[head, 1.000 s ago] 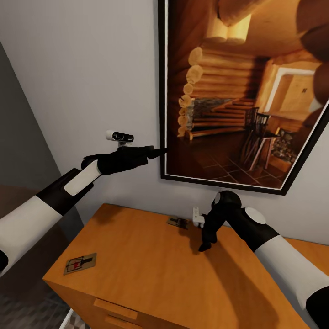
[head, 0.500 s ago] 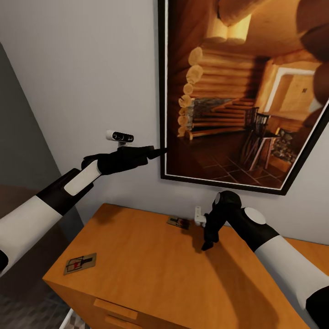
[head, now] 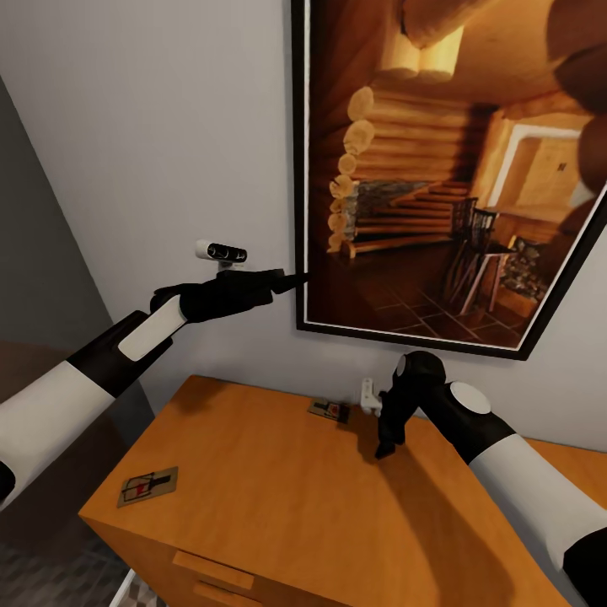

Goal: Take the four mousetraps from the cabinet in the bathroom and place them on the bathroom floor. Make sure all four end up on the same floor surface, and ensure that at least two of them are either under or directly next to the same bathroom sink.

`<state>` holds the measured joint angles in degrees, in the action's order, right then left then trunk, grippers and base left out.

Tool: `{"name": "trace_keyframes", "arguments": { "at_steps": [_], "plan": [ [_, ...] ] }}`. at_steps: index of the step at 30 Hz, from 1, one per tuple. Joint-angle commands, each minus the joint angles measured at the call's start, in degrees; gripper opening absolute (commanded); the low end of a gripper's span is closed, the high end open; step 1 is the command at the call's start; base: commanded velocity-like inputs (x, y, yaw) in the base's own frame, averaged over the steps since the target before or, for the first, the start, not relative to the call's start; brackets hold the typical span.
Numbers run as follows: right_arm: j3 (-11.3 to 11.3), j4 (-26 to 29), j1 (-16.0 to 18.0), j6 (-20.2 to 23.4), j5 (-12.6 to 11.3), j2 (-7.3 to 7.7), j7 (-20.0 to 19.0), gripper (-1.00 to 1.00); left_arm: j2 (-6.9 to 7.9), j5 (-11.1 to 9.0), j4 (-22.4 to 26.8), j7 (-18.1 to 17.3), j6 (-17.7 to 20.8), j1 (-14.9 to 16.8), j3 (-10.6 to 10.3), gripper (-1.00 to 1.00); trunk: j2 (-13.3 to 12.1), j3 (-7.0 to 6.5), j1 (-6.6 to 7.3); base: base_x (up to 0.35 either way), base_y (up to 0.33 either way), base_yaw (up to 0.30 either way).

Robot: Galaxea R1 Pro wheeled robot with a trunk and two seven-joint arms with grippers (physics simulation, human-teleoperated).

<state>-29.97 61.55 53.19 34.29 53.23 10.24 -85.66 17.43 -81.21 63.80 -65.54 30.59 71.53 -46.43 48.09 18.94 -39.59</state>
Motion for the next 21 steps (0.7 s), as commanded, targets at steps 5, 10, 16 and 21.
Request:
{"name": "trace_keyframes", "arguments": {
  "at_steps": [5, 10, 16, 21],
  "plan": [
    [-0.1, 0.2, 0.1, 0.6, 0.3, -0.02, 1.6, 1.0, 0.06, -0.6, 0.0, 0.0, 0.5, 0.1, -0.2, 1.0, 0.1, 0.08, -0.01, 0.0, 0.0, 0.0],
    [-0.1, 0.2, 0.1, 0.6, 0.1, -0.04, 6.2, 1.0, 0.06, -0.6, 0.0, 0.0, 0.5, 0.1, -0.2, 1.0, 0.1, 0.08, -0.01, 0.0, 0.0, 0.0],
    [-0.1, 0.1, 0.1, 0.4, -0.1, -0.05, 9.1, 1.0, 0.06, -0.6, 0.0, 0.0, 0.5, 0.1, -0.2, 1.0, 0.1, 0.08, -0.01, 0.0, 0.0, 0.0],
    [-0.2, 0.1, 0.1, 0.4, -0.1, -0.15, 9.9, 1.0, 0.06, -0.6, 0.0, 0.0, 0.5, 0.1, -0.2, 1.0, 0.1, 0.08, -0.01, 0.0, 0.0, 0.0]
  ]
}}
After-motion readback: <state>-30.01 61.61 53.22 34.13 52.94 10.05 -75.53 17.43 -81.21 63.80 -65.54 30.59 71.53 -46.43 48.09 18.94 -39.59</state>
